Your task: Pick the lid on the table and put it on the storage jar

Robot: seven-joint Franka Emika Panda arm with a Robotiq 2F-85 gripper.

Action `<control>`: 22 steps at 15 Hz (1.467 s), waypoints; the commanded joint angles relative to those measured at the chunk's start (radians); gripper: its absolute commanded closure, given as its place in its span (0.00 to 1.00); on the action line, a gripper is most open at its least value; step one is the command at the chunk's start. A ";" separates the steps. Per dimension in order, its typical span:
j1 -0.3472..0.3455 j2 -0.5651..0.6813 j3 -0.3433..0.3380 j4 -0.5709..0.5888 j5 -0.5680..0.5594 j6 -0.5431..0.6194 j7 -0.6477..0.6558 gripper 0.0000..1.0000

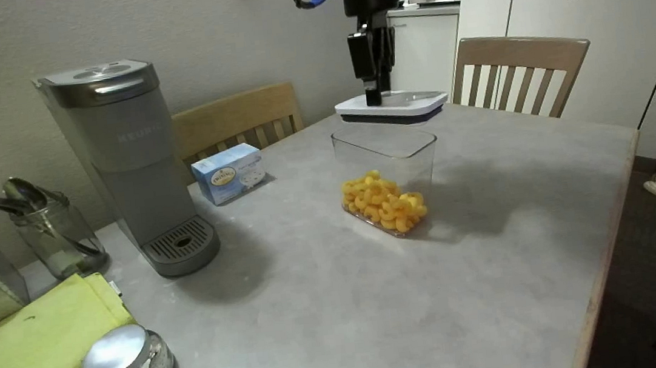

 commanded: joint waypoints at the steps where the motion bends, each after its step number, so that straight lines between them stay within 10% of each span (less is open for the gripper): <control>1: -0.022 0.011 0.031 0.009 0.028 0.006 -0.060 0.73; 22: 0.030 -0.007 0.008 -0.085 -0.011 0.224 0.228 0.73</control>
